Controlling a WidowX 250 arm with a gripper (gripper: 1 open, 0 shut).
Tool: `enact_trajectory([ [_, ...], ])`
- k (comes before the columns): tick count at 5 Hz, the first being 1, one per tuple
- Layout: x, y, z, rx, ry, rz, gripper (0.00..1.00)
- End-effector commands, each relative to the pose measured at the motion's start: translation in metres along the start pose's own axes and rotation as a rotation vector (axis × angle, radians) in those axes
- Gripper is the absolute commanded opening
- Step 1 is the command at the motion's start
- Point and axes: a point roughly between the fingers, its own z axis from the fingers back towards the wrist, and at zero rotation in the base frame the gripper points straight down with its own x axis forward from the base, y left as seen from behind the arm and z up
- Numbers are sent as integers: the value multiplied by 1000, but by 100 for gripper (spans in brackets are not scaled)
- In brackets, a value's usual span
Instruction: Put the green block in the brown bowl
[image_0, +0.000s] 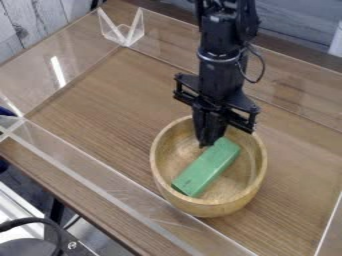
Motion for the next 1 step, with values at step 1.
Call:
enact_trajectory([
  [1, 17, 4, 8, 1, -57, 1, 0],
])
